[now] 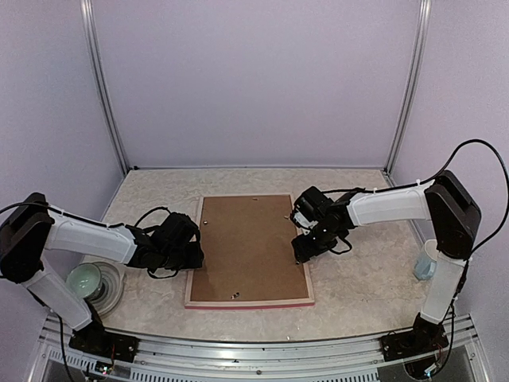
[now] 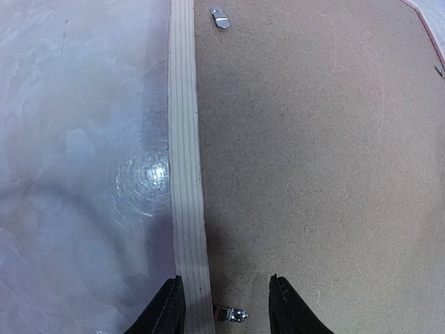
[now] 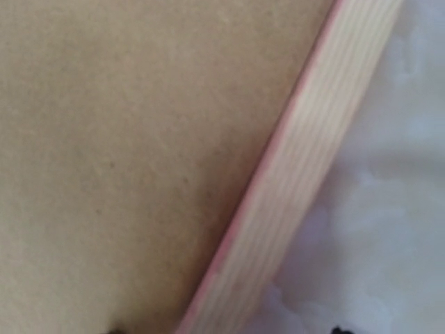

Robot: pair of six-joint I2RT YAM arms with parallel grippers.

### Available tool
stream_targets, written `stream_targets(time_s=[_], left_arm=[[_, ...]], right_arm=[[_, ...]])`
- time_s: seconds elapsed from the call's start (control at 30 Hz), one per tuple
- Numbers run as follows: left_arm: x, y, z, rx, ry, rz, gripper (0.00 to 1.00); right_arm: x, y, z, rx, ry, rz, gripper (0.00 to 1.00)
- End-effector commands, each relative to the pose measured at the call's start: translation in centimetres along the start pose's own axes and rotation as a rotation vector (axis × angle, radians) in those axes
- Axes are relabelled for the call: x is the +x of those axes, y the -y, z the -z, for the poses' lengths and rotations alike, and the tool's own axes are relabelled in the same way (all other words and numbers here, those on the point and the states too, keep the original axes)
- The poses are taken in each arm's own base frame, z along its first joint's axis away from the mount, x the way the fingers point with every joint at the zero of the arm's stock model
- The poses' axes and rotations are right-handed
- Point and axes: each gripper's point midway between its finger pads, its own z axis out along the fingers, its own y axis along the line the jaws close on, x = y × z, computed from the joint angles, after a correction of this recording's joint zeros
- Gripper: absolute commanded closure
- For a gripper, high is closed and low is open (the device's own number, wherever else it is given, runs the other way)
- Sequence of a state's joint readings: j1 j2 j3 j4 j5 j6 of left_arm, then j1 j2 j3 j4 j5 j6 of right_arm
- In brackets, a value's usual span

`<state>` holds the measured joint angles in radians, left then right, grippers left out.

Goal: Put the photo into the frame
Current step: Press the fastener onto the backboard.

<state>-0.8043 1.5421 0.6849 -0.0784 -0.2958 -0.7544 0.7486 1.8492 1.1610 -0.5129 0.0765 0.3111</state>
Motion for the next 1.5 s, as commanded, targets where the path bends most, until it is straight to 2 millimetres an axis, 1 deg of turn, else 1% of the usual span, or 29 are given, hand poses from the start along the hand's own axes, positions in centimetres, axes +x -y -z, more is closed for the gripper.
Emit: stream_targets(time_s=[0.0, 0.2, 0.37, 0.43, 0.47, 0.6, 0.67, 0.7, 0.77, 0.87, 0.9, 1.07, 1.17, 1.23, 1.33, 1.47], left_arm=[[1.9, -0.3, -0.6, -0.001, -0.058, -0.018, 0.58], [1.8, -0.3, -0.5, -0.003, -0.056, -0.015, 0.58], [1.9, -0.4, -0.6, -0.004, -0.057, -0.012, 0.58], [2.0, -0.4, -0.6, -0.007, -0.058, -0.014, 0.58], [2.0, -0.5, -0.6, -0.010, -0.059, -0.014, 0.58], [2.0, -0.6, -0.6, -0.011, -0.058, -0.011, 0.58], [2.0, -0.6, -0.6, -0.011, -0.058, -0.010, 0.58], [2.0, -0.5, -0.6, -0.010, -0.057, -0.010, 0.58], [2.0, -0.6, -0.6, -0.011, -0.058, -0.008, 0.58], [2.0, -0.5, -0.6, -0.009, -0.058, -0.006, 0.58], [2.0, -0.5, -0.6, -0.009, -0.058, -0.006, 0.58], [1.8, -0.6, -0.3, -0.009, -0.048, 0.001, 0.58], [1.6, -0.6, -0.2, -0.008, -0.042, 0.000, 0.58], [1.6, -0.5, -0.2, -0.008, -0.042, -0.002, 0.58], [1.6, -0.5, -0.3, -0.005, -0.044, -0.003, 0.58], [1.6, -0.4, -0.3, -0.002, -0.045, -0.003, 0.58]], right_arm=[[4.8, 2.2, 0.0, 0.117, -0.175, 0.059, 0.34], [5.3, 2.3, 0.4, 0.109, -0.182, 0.068, 0.38], [5.2, 1.0, -0.2, 0.039, -0.177, 0.079, 0.41], [5.2, 0.4, -0.4, 0.009, -0.181, 0.085, 0.45], [5.2, 0.1, -0.5, 0.001, -0.182, 0.090, 0.50], [4.6, -0.1, -0.3, -0.001, -0.171, 0.101, 0.61], [4.1, -0.1, -0.2, 0.002, -0.161, 0.106, 0.61], [3.8, -0.1, -0.1, 0.004, -0.153, 0.107, 0.60], [3.0, -0.1, 0.2, 0.009, -0.132, 0.099, 0.54], [1.8, 0.1, 0.7, 0.016, -0.098, 0.058, 0.40], [1.4, 0.1, 0.9, 0.011, -0.086, 0.036, 0.38], [0.8, -0.5, 1.3, -0.056, -0.044, -0.038, 0.36], [0.8, 0.0, 1.6, -0.029, -0.034, -0.048, 0.36], [0.3, 0.4, 2.1, -0.013, -0.013, -0.049, 0.36], [-0.3, -0.3, 2.8, -0.054, 0.016, -0.035, 0.36], [0.2, -1.2, 2.5, -0.102, -0.009, -0.006, 0.36]])
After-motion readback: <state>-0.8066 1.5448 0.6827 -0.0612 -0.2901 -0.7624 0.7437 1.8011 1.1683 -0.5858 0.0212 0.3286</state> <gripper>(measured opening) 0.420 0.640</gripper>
